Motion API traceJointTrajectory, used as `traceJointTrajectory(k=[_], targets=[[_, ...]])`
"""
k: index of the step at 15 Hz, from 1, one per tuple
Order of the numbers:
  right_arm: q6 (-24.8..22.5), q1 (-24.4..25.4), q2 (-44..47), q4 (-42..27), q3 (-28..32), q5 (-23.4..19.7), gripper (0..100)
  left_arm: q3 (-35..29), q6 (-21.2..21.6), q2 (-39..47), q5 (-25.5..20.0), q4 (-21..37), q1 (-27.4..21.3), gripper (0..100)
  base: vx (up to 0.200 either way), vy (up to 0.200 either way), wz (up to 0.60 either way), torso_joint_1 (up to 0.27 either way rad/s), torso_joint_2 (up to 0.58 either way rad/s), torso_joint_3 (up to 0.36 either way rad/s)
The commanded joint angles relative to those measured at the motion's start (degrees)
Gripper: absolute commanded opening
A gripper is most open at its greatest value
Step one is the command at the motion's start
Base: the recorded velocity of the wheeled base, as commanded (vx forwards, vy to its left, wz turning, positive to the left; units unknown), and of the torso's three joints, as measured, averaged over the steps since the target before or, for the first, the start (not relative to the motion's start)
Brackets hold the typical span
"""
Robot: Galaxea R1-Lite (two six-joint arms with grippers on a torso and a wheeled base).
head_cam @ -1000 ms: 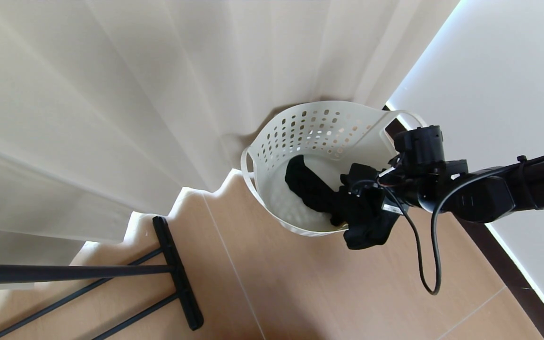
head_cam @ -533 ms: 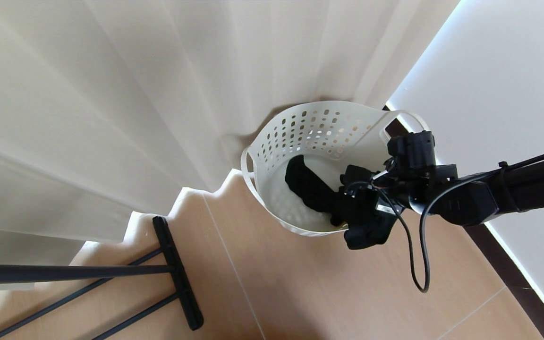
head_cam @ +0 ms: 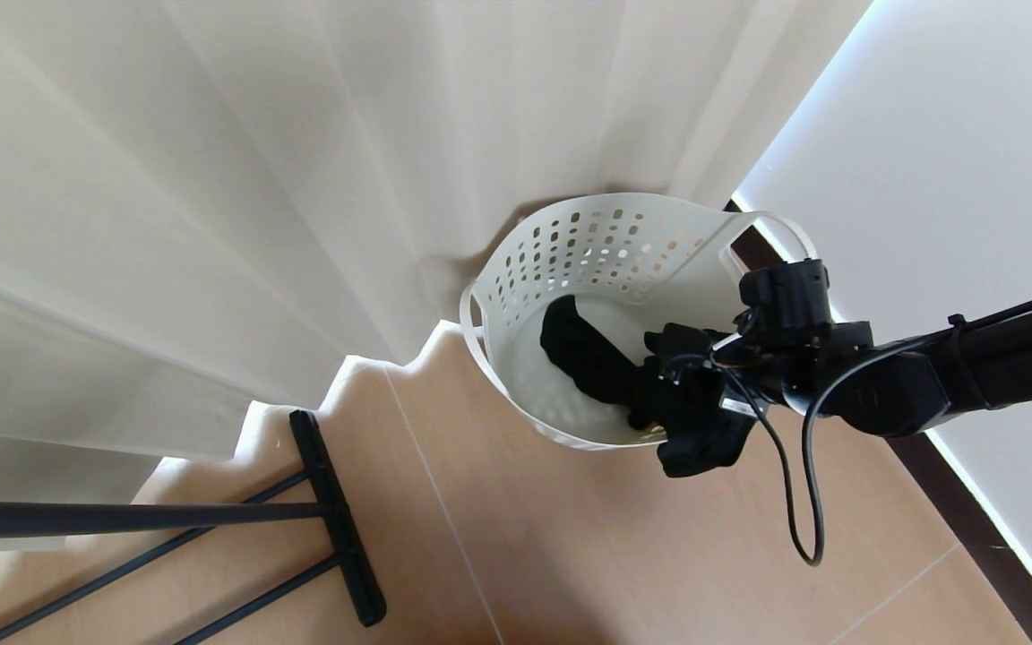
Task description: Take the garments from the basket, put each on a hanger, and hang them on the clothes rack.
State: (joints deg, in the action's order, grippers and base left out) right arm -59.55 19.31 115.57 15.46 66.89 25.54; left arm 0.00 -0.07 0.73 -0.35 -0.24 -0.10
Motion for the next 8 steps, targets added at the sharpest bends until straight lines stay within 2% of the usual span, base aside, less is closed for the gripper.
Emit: traceJointTrajectory(k=[1,2,8], targets=[[-0.04,-0.15,-0.43,-0.25,-0.27,0.04,100,0.00,-0.01,-0.03,0.00,-0.02,0.01,100,0.000,0.000,0.00,0.000,0.00,0.000],[-0.04,-0.15,-0.43,0.01,-0.88,-0.05,0,0.00,-0.01,-0.03,0.00,-0.02,-0.08,100,0.000,0.000,0.00,0.000,0.00,0.000],[0.05,-0.76,-0.69,0.10,-1.76,-0.14,0,0.00,-0.01,-0.03,0.00,-0.02,-0.08,100,0.000,0.000,0.00,0.000,0.00,0.000]])
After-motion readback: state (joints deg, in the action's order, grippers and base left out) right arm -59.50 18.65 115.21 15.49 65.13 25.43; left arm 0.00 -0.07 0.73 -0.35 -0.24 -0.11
